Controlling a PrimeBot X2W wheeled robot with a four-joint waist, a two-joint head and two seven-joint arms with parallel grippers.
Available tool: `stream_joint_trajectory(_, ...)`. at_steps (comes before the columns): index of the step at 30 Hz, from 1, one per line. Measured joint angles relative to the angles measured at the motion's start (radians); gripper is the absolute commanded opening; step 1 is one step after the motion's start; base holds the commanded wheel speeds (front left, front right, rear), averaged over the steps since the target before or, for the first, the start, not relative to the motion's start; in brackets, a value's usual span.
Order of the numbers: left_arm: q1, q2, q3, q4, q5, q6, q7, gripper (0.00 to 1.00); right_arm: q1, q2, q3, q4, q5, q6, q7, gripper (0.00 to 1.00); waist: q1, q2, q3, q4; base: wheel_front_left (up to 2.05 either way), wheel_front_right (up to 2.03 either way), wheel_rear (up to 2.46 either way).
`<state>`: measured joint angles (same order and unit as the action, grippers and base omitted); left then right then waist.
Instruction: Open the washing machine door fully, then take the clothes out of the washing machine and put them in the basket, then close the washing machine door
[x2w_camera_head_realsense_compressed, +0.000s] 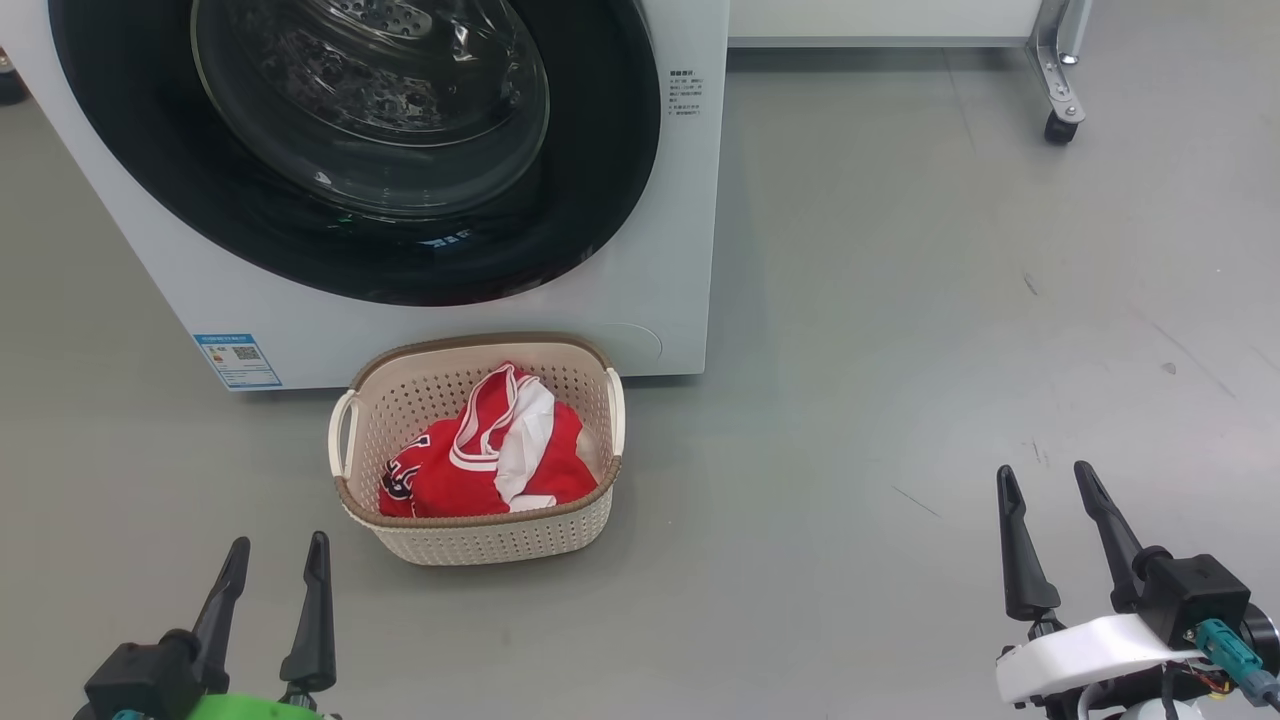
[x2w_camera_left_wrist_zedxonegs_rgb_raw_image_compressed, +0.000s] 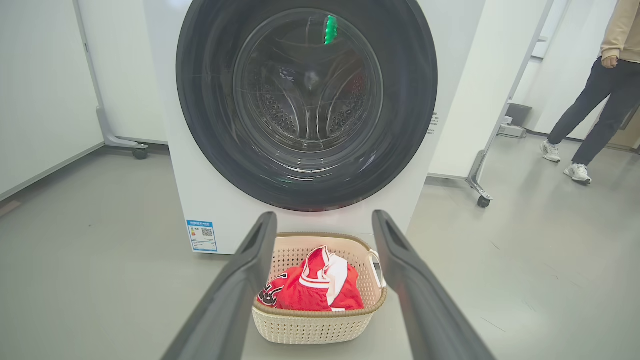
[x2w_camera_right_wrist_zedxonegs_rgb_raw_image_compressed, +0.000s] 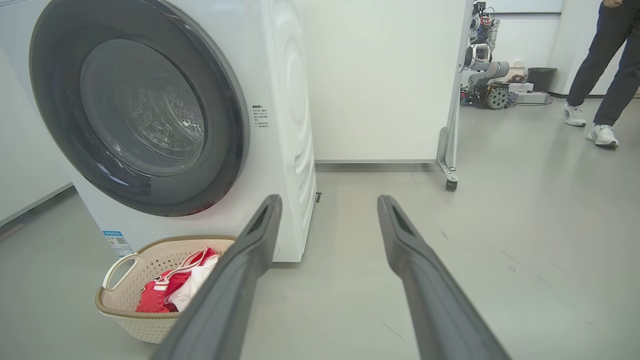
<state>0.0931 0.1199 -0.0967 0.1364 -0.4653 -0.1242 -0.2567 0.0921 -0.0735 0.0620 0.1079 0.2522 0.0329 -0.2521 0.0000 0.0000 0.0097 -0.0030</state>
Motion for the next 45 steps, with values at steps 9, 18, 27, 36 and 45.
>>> stream_joint_trajectory(9,0.0,0.001,-0.007,0.001,-0.007,0.0,0.0,0.0,0.0,0.003,-0.002,0.003,-0.001,0.001,0.0,0.0,0.0,0.0,-0.001,-0.002,0.0,0.0,0.0)
stream_joint_trajectory(18,0.011,-0.033,-0.022,0.063,-0.022,0.0,0.003,0.0,0.034,0.027,0.004,0.068,0.017,0.0,0.002,0.0,0.0,0.0,-0.002,-0.002,0.0,0.0,0.0)
stream_joint_trajectory(27,0.011,-0.034,-0.013,0.062,-0.143,0.0,0.028,0.0,0.03,0.028,-0.012,0.074,0.139,0.008,0.033,0.0,0.0,0.0,-0.002,-0.002,0.0,0.0,0.0)
stream_joint_trajectory(36,0.009,-0.038,0.002,0.063,-0.257,0.0,0.062,0.0,0.016,0.029,-0.029,0.083,0.292,0.012,0.071,0.0,0.0,0.0,-0.002,-0.001,0.0,0.0,0.0)
stream_joint_trajectory(45,0.006,-0.04,0.019,0.067,-0.358,0.0,0.095,0.0,-0.004,0.03,-0.048,0.092,0.409,0.022,0.105,0.0,0.0,0.0,-0.003,-0.001,0.0,0.0,0.0)
